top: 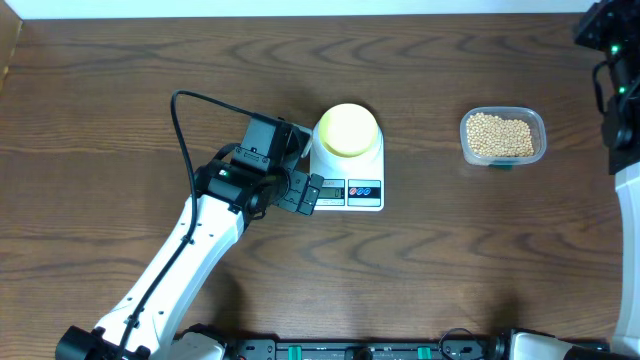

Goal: Scoop item into bowl and weigh 50g on scale

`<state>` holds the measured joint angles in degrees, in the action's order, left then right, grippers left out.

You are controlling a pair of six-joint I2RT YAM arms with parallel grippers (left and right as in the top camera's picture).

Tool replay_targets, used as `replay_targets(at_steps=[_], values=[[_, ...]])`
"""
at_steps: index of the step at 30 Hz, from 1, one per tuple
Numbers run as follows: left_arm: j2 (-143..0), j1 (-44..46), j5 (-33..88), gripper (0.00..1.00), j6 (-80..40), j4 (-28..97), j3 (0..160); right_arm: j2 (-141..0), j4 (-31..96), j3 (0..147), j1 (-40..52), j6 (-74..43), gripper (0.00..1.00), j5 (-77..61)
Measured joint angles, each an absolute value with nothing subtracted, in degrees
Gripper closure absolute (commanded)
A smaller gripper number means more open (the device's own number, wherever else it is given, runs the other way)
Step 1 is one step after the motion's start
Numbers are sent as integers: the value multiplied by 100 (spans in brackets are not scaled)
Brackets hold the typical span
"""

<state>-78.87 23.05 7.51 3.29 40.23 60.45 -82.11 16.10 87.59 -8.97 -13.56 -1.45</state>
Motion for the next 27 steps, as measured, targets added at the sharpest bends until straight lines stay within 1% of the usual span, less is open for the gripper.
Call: replay_targets(at_steps=[10, 16, 20, 23, 27], values=[[-7887, 2305, 751, 2, 329, 4025, 6045, -8259, 1387, 8759, -923, -1356, 99, -106], [-7887, 2305, 749, 2, 329, 4025, 6045, -8350, 1568, 8759, -923, -1356, 99, -106], [-7887, 2305, 740, 2, 329, 4025, 6045, -8355, 2248, 8759, -923, -1356, 99, -108], [-7887, 2305, 733, 2, 329, 4023, 6045, -8359, 2952, 8770, -921, -1131, 99, -110], [-7887, 2305, 733, 2, 329, 4029, 6045, -8368, 3441, 8770, -921, -869, 99, -113]])
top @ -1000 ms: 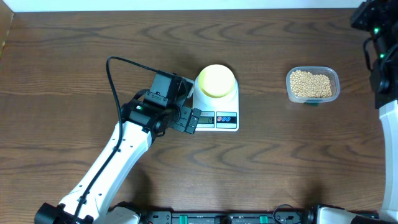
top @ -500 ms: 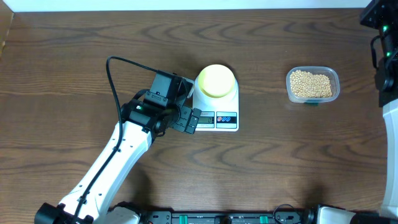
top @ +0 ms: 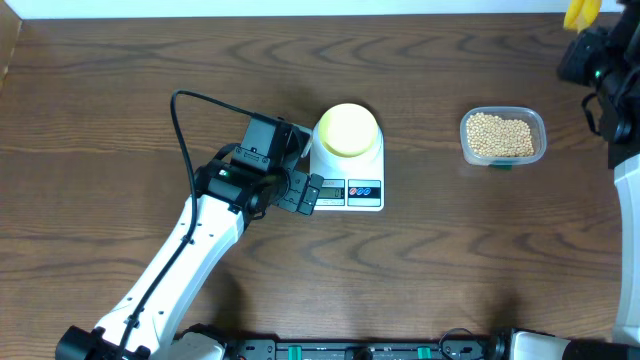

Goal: Scoop item into bowl and weigh 50g on scale

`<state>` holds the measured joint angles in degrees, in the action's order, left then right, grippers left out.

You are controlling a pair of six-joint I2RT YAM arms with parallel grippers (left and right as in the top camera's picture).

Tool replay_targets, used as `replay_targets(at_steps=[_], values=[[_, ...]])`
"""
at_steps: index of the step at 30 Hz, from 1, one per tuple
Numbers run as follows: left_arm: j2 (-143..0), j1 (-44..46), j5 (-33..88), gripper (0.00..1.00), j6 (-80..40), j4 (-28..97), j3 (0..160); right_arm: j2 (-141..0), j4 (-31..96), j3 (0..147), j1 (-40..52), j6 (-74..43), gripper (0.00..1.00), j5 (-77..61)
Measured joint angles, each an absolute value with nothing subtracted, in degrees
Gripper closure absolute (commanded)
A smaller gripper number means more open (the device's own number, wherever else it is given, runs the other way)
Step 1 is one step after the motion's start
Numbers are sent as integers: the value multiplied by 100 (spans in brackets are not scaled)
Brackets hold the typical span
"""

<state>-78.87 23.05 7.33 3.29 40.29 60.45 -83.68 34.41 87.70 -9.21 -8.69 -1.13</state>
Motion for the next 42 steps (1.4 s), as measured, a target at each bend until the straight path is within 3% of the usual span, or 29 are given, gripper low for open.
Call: replay_targets(at_steps=[14, 42], values=[[-7887, 2305, 733, 2, 329, 4027, 6045, -8368, 5275, 8641, -921, -569, 99, -115], [-7887, 2305, 733, 2, 346, 4027, 6045, -8377, 3621, 6259, -921, -165, 99, -633]])
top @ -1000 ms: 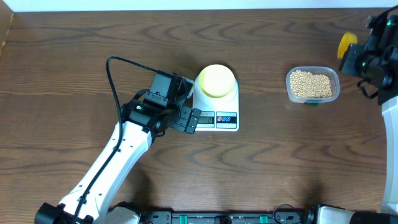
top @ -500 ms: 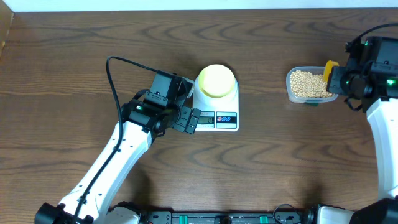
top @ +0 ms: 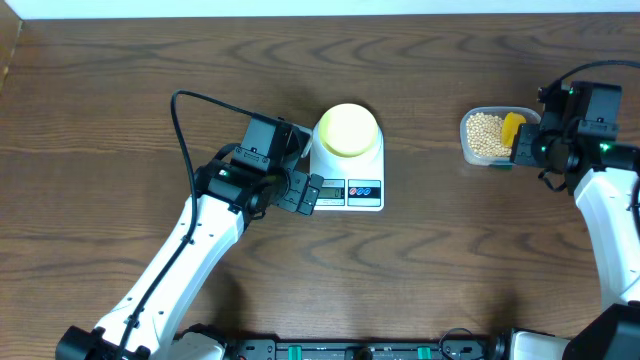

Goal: Scoop item into bowl and weigh 50g on scale
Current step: 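Lower the yellow scoop into the soybean tub with the right gripper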

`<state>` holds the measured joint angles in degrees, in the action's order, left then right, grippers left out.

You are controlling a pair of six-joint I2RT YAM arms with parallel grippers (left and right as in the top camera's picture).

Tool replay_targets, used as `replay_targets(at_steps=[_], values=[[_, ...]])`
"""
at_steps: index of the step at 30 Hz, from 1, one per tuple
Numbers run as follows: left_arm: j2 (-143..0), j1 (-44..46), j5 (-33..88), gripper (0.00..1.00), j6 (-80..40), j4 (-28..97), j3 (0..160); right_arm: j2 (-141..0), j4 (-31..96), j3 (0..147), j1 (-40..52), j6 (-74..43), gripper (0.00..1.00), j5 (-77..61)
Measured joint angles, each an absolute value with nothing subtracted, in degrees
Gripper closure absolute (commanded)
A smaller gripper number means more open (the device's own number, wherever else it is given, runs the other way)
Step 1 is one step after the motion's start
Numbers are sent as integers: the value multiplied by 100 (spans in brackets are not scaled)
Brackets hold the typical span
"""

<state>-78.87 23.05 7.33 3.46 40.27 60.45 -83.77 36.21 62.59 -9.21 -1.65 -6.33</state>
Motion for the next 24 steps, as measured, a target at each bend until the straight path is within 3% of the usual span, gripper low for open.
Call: replay_targets(at_steps=[24], values=[[-7887, 2305, 733, 2, 346, 4027, 6045, -8399, 3227, 5780, -956, -722, 99, -1509]])
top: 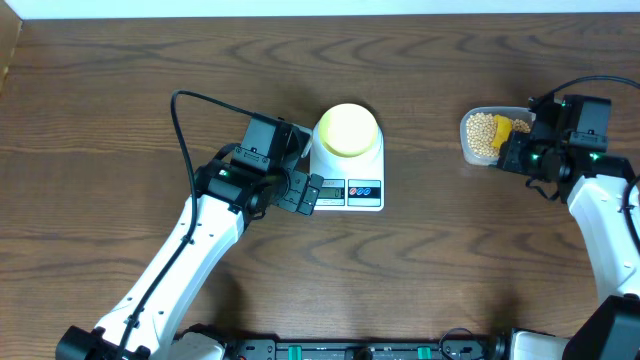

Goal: Scoop item into bowl and weigh 50g on scale
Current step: 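Lower the yellow scoop into the soybean tub with the right gripper, then scoop soybeans and lift the filled scoop with the right gripper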

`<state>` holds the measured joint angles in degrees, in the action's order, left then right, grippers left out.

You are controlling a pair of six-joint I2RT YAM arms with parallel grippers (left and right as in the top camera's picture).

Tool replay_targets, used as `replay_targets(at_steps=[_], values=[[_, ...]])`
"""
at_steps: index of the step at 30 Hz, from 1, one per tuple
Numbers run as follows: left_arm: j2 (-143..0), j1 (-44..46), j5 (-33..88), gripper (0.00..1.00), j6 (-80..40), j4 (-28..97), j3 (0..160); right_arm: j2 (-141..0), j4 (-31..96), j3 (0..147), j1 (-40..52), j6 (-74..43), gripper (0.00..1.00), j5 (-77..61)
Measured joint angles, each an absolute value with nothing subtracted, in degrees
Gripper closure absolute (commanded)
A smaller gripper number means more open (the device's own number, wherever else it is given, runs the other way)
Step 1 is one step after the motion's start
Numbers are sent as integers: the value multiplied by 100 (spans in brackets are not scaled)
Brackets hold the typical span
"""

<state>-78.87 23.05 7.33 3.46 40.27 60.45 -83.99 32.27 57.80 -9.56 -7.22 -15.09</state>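
Note:
A yellow bowl (pixel 347 130) stands on the white scale (pixel 372 168), whose display faces the table's front. At the right, a clear container of soybeans (pixel 482 134) holds the head of a yellow scoop (pixel 503 124), which dips into the beans on the container's right side. My right gripper (pixel 520 148) is shut on the scoop's handle at the container's right rim. My left gripper (pixel 305 191) rests at the scale's front left corner, its fingers apart, holding nothing.
The dark wood table (pixel 450 270) carries only the scale and the container. A black cable (pixel 180 120) loops up from the left arm. The right arm reaches in from the right edge.
My right gripper has shifted slightly left and up with the scoop, whose head now lies further toward the back of the beans. The left arm, bowl and scale are unchanged.
At first my right arm was at the far right edge, away from the container. Then it showed the yellow scoop at the top right corner. Later the scoop was down in the beans, and it has stayed there, moved a little. The left arm stayed beside the scale.

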Motion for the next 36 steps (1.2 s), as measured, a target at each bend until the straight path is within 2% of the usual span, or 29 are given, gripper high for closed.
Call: replay_targets(at_steps=[21, 36], values=[[-7887, 2305, 733, 2, 346, 4027, 6045, -8862, 3229, 5756, -2049, -1044, 99, -3444], [-7887, 2305, 733, 2, 346, 4027, 6045, -8873, 3251, 5723, -2517, -1406, 99, -4278]])
